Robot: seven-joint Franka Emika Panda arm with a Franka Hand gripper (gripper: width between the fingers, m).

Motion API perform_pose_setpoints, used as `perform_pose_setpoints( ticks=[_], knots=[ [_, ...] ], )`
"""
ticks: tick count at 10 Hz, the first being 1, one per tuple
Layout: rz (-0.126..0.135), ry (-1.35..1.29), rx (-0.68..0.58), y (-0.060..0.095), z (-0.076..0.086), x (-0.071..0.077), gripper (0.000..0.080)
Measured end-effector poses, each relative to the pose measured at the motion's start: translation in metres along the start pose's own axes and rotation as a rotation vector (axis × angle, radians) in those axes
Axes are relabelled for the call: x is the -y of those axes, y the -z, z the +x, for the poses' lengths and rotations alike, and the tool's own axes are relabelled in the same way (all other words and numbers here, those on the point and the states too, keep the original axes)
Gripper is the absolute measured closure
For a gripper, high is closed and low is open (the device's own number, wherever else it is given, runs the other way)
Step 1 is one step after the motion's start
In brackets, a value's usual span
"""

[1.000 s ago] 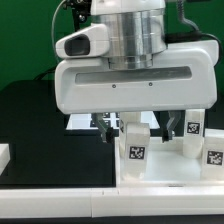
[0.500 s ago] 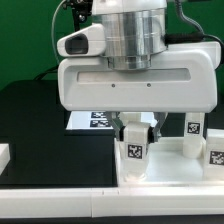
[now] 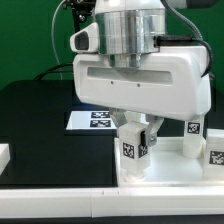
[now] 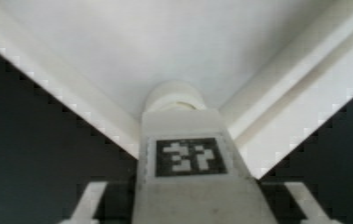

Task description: Assemble square table

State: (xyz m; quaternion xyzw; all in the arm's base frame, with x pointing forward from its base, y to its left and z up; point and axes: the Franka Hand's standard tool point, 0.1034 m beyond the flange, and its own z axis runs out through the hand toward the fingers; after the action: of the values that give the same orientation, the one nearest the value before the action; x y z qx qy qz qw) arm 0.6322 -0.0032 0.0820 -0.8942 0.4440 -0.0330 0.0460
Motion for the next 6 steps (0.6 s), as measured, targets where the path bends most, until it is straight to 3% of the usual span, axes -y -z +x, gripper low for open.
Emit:
perform_pose_setpoints(
  ticks=[4, 6],
  knots=[
    [0.098, -0.48, -0.012, -0.0011, 0.0023, -0.0012, 0.0511],
    [0.096, -0.567, -0.005, -0.0009, 0.0006, -0.0001, 0.0511]
  ],
)
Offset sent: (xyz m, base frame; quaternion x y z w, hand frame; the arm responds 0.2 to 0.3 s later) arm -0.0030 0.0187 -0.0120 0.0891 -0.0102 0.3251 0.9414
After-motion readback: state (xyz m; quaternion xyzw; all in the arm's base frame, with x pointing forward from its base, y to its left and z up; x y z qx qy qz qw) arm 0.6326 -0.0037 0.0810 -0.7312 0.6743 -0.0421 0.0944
